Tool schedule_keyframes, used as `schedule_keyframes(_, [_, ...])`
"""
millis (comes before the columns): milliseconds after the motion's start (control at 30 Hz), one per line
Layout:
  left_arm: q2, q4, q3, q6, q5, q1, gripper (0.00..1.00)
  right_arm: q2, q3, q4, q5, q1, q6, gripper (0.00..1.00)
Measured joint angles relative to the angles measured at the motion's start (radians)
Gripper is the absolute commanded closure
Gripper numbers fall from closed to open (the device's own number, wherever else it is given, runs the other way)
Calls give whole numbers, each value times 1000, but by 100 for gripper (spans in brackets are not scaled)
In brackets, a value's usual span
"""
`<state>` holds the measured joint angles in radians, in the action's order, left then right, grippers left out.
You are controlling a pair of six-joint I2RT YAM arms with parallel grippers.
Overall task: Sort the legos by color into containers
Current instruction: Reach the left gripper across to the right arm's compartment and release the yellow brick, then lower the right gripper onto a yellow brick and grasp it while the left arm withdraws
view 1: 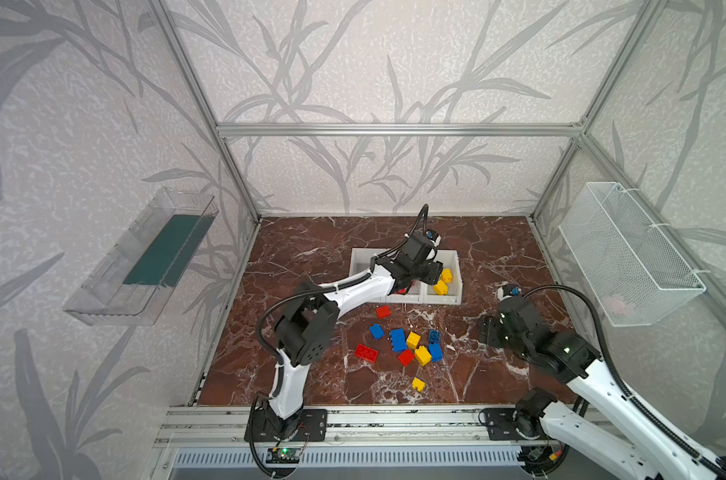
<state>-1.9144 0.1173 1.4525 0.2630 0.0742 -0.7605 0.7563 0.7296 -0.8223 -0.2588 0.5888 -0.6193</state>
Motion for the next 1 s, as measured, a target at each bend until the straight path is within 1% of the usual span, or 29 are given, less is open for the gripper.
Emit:
schedule_keyframes(200, [323,-48,-339,37,-58,49,38,59,0,16,46,0,11,26])
schedule_keyframes(333, [504,-29,-518,71,-121,80,37,135,0,46,97,2,18,26])
schedule_keyframes(433, [633,-7,-638,108,-164,83,37,196,0,72,126,21,23,26])
schedule_keyframes(533, [772,12,-753,158,-205,83,37,245,0,110,172,60,61,28])
schedule_keyframes(600, [870,29,-826,197,-235,85,37,274,1,149,229,87,119,28])
schedule_keyframes(733, [1017,80,-919,261,-275,88,37,325,19,196,320,142,243,27])
schedule_keyframes(900, [1191,150,-995,330,-323,88,37,423,69,231,373,195,378,27])
schedule_keyframes(1000, [1262,175,-1020,362,-343,88,37,494,100,249,395,217,431,26])
